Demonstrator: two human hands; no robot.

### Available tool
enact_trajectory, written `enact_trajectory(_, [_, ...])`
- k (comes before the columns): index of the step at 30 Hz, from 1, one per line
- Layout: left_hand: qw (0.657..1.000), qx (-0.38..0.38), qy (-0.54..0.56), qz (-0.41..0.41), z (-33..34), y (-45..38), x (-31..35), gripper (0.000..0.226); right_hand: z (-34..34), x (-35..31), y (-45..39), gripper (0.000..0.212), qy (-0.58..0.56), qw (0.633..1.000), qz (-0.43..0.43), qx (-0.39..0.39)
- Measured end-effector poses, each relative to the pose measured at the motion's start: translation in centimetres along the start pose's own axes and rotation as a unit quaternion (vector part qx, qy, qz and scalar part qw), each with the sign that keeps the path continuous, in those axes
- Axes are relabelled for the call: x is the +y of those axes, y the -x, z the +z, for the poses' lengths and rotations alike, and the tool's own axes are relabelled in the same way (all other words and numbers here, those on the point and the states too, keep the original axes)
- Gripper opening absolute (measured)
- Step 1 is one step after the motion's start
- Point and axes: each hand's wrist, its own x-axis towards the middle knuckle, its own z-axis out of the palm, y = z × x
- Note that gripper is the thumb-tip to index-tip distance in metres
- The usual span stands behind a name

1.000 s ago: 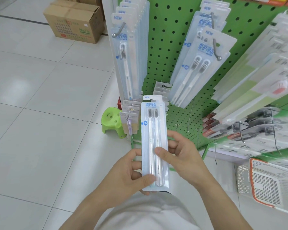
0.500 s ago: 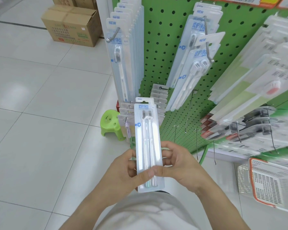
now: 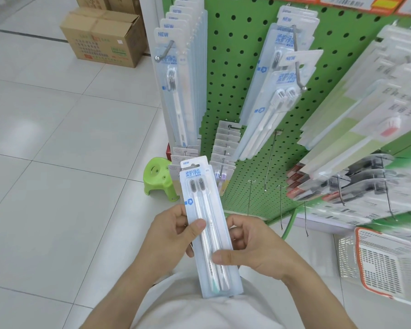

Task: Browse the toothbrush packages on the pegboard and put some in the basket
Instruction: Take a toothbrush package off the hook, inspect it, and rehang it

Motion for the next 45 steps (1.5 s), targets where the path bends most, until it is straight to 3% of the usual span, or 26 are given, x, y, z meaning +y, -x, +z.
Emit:
enact_trajectory(6, [0.998, -0.07, 0.003, 0.0, -0.7, 0.3, 0.6, 0.031, 0.3, 0.0, 0.3, 0.039, 0.032, 0.998, -0.018, 0.045])
enact_trajectory(10, [0.999, -0.004, -0.037, -0.006, 0.0, 0.7, 0.6, 0.04, 1.2, -0.4, 0.3, 0.034, 0.098, 0.987, -0.07, 0.105])
enact_trajectory(13, [0.997, -0.061, -0.048, 0.024, 1.0, 1.3, 0.8, 0.047, 2.3, -0.5, 0.4, 0.035, 0.155, 0.972, -0.107, 0.142])
enact_trajectory(17, [0.988, -0.1, -0.11, 0.053, 1.3, 1.8, 1.0, 0.061, 3.7, -0.1, 0.7, 0.033, 0.176, 0.965, -0.158, 0.115])
enact_trajectory(21, [0.984, -0.041, -0.154, 0.08, 0.6, 1.6, 0.3, 0.045, 3.2, 0.7, 0.6, 0.039, 0.178, 0.965, -0.15, 0.119])
enact_trajectory(25, [0.997, 0.051, -0.055, 0.024, 0.8, 1.7, 0.0, 0.033, 2.0, 1.4, -0.1, 0.026, 0.135, 0.951, -0.16, 0.228])
enact_trajectory(28, [0.999, 0.036, 0.011, -0.028, 0.6, 1.9, 0.1, 0.03, 1.3, 1.1, -1.1, 0.032, 0.059, 0.947, -0.16, 0.273])
enact_trajectory(32, [0.999, -0.017, 0.025, -0.044, 0.8, 2.3, 0.0, 0.028, 1.0, -0.3, -2.1, 0.047, -0.027, 0.94, -0.191, 0.281])
enact_trajectory(35, [0.998, -0.014, 0.042, -0.048, 0.5, 2.2, 0.0, 0.028, 1.1, -1.3, -2.9, 0.056, -0.057, 0.941, -0.187, 0.277])
enact_trajectory(40, [0.998, -0.033, 0.023, -0.056, 0.1, 2.5, -0.3, 0.028, 1.4, -2.6, -3.8, 0.017, -0.038, 0.935, -0.195, 0.292])
enact_trajectory(45, [0.997, -0.036, 0.024, -0.057, -0.4, 2.5, -0.7, 0.029, 1.8, -2.5, -4.2, 0.014, -0.035, 0.946, -0.174, 0.272])
